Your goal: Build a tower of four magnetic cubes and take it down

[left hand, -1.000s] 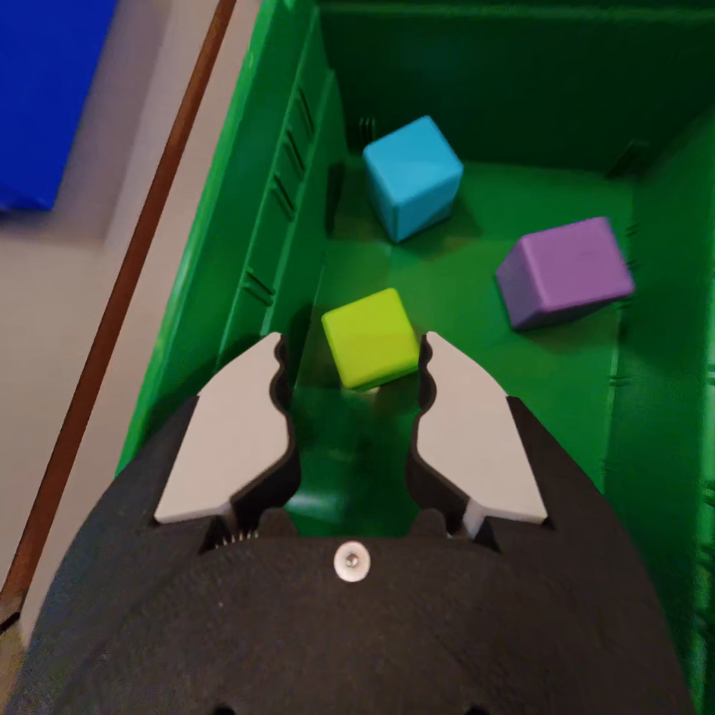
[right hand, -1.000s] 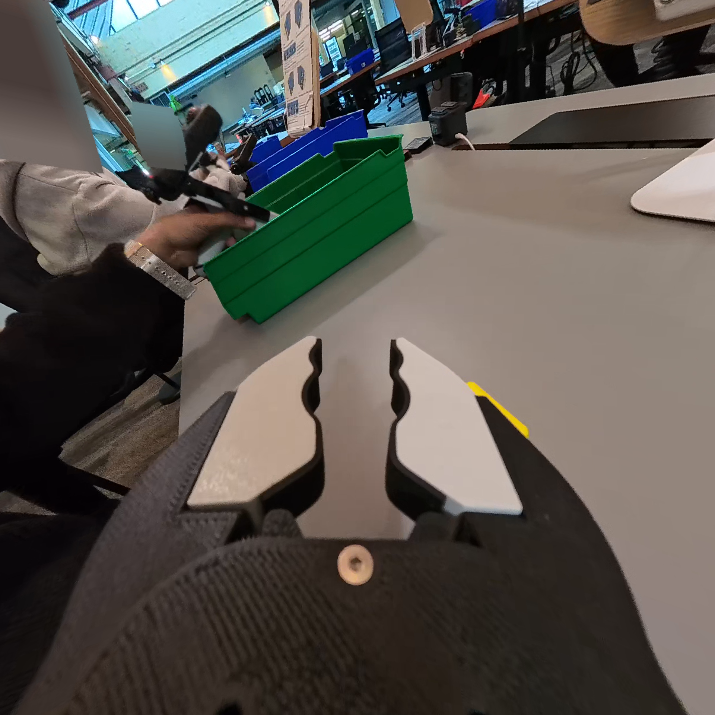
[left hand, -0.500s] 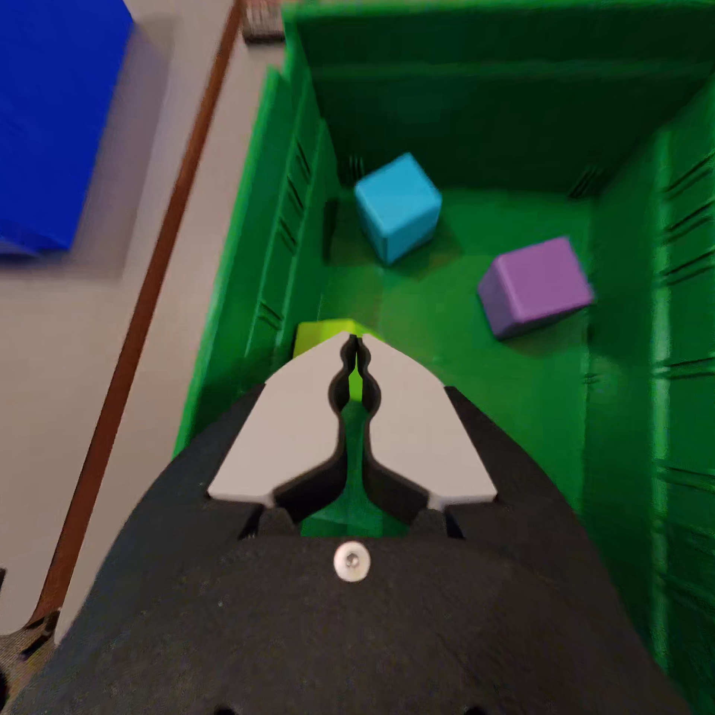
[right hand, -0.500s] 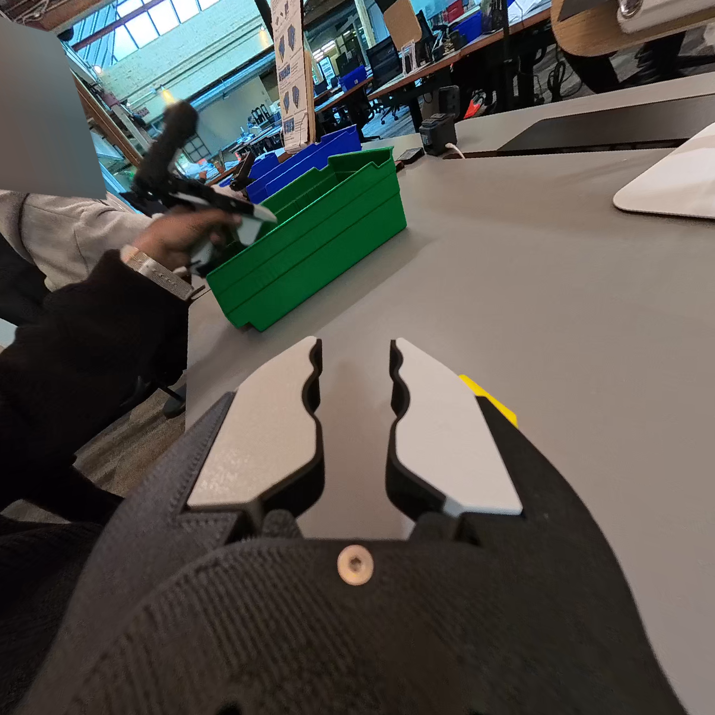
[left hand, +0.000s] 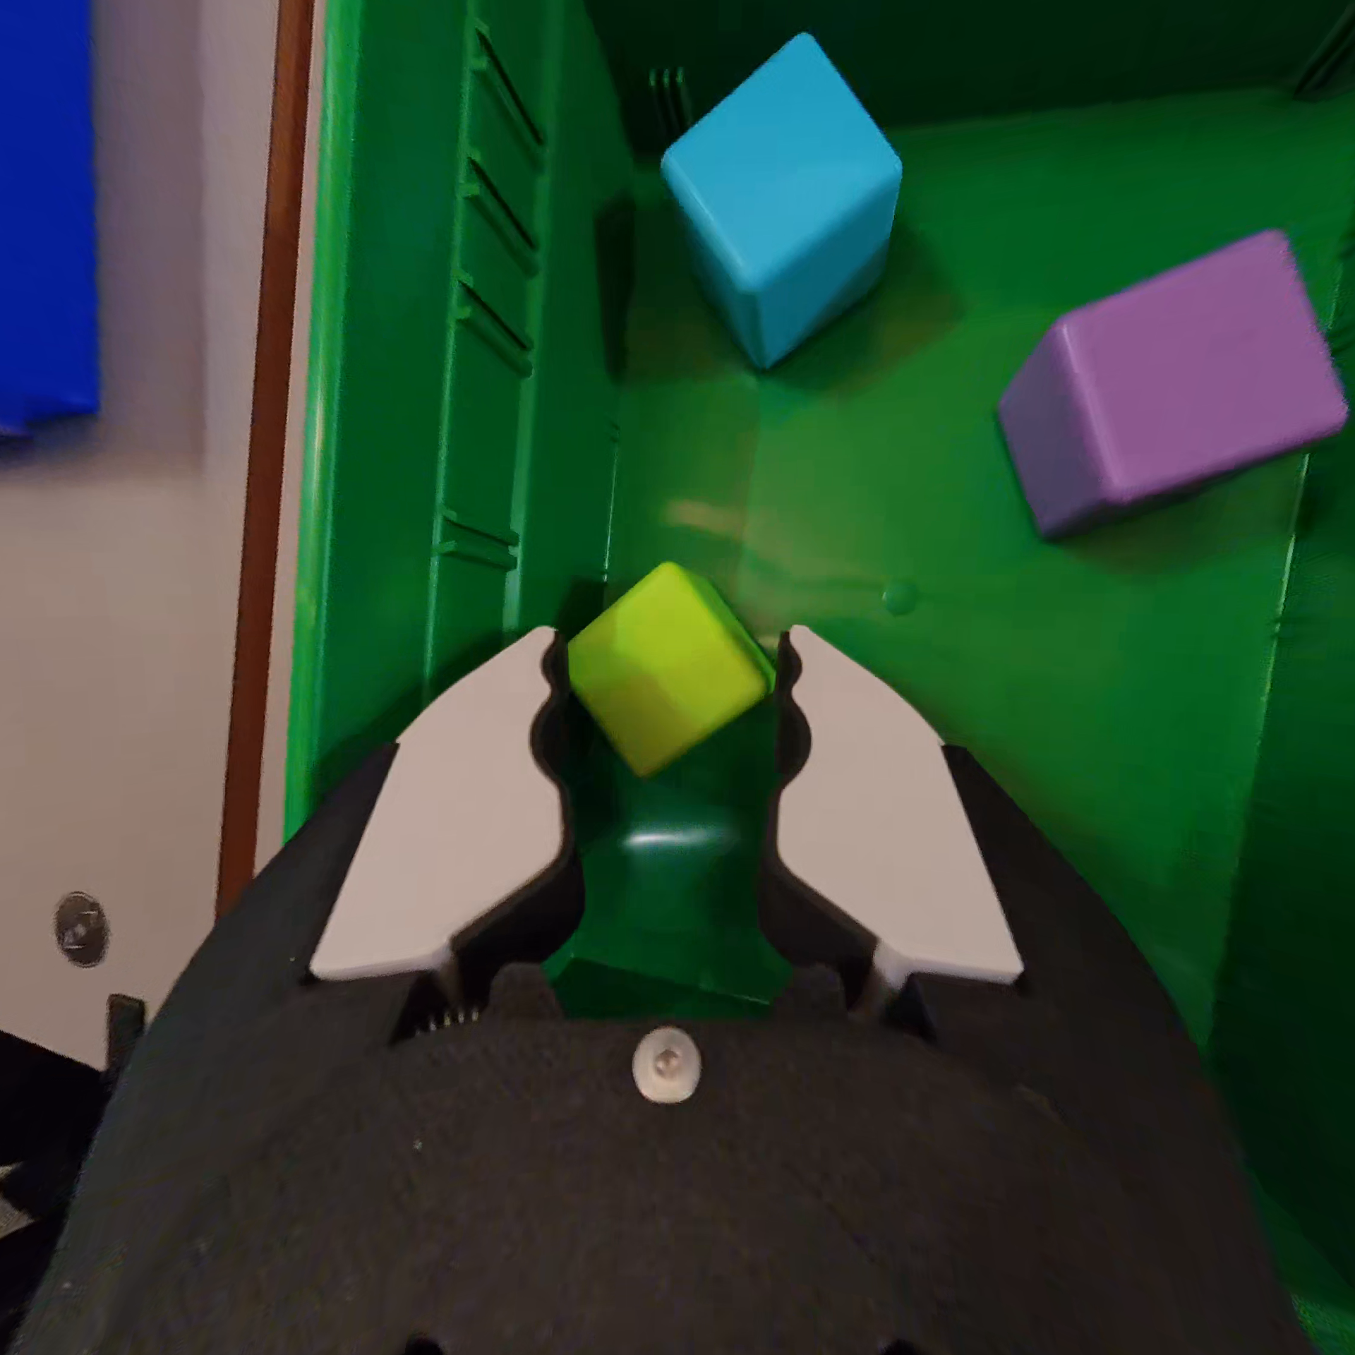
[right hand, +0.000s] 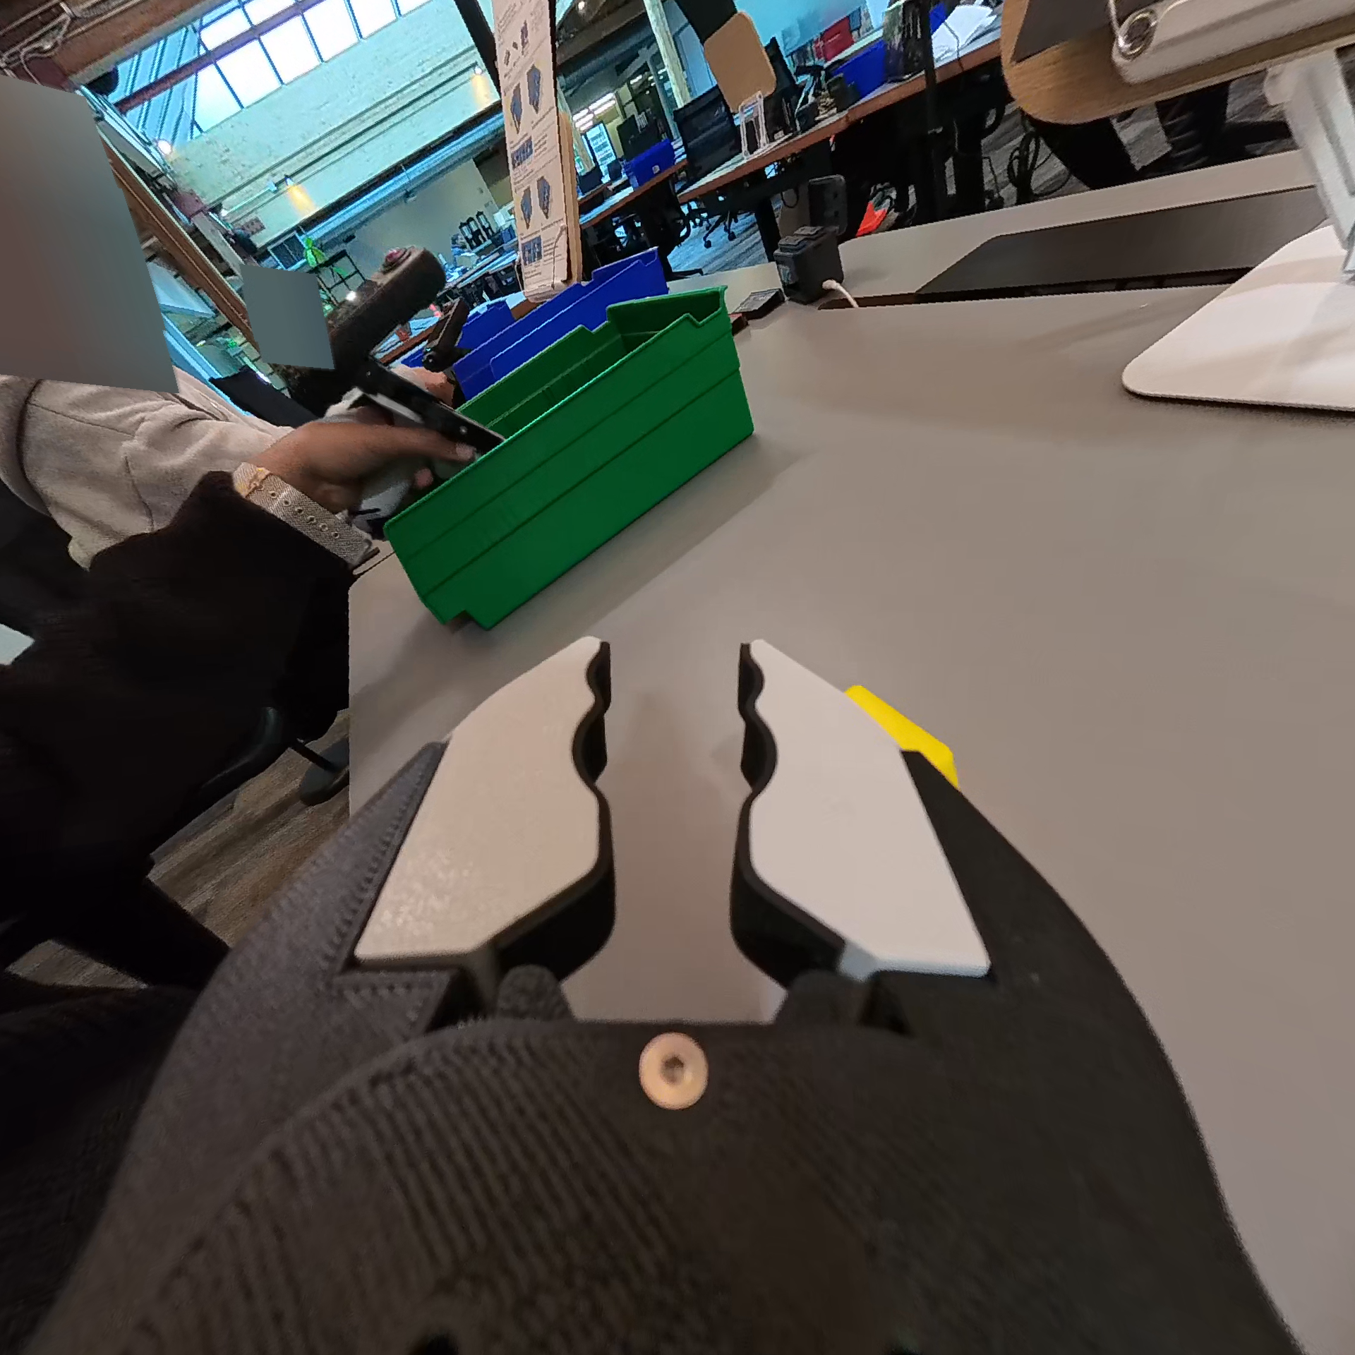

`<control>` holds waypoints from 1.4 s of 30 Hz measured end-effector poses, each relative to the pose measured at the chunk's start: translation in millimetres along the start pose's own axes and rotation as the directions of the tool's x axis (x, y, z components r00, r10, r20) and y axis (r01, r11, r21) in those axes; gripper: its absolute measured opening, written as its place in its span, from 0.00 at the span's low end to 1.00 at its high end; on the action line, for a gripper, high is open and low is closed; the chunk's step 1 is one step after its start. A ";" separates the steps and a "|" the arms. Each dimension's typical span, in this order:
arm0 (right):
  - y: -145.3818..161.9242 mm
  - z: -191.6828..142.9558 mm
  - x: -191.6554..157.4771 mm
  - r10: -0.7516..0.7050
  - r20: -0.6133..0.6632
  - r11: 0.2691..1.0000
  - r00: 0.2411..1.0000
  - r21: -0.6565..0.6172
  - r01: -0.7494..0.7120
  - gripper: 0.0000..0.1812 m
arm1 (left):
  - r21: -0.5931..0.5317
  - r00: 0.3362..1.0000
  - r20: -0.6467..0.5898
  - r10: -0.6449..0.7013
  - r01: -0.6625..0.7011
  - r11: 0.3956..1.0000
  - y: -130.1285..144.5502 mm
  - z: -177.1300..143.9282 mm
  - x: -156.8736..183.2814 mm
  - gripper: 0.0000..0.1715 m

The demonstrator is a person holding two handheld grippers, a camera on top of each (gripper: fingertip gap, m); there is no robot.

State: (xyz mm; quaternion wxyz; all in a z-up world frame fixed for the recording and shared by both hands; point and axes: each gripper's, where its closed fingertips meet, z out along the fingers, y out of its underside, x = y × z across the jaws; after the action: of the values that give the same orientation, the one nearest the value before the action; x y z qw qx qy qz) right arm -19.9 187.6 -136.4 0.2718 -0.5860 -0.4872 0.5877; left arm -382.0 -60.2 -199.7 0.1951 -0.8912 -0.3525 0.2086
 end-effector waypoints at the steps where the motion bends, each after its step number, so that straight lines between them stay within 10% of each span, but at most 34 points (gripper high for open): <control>1: 0.2 -0.9 0.6 0.000 -0.003 1.000 1.000 0.001 0.000 0.19 | 0.000 1.000 -0.012 -0.023 0.023 1.000 -1.2 0.4 2.1 0.32; 14: 0.5 -6.2 3.7 0.023 -0.011 1.000 1.000 0.008 -0.023 0.19 | -0.035 0.974 -0.214 0.071 -0.080 0.996 2.4 -17.3 30.5 0.26; 25: 0.4 -6.1 3.6 0.025 -0.009 1.000 1.000 0.008 -0.024 0.19 | -0.168 0.994 -0.107 0.023 -0.041 0.985 20.8 -9.4 21.3 0.50; 28: 0.6 -5.9 3.4 0.025 -0.007 1.000 1.000 0.007 -0.025 0.19 | -0.227 0.991 -0.133 0.001 -0.031 0.973 34.8 3.3 22.7 0.44; 30: 0.4 -6.1 3.7 0.024 -0.009 1.000 1.000 0.007 -0.024 0.19 | -0.202 0.985 -0.171 -0.026 -0.010 0.979 30.9 4.2 24.9 0.31; 42: -1.3 -7.0 8.4 0.036 -0.017 0.999 0.999 0.017 -0.036 0.19 | 0.163 0.942 -0.242 0.232 -0.196 0.967 -43.6 -110.6 54.4 0.30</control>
State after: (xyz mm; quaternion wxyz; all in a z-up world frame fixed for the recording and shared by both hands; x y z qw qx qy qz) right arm -14.9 197.3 -137.7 0.2700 -0.5975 -0.4694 0.5914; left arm -313.3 -14.3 -98.3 0.2763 -0.9283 -0.2096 0.1340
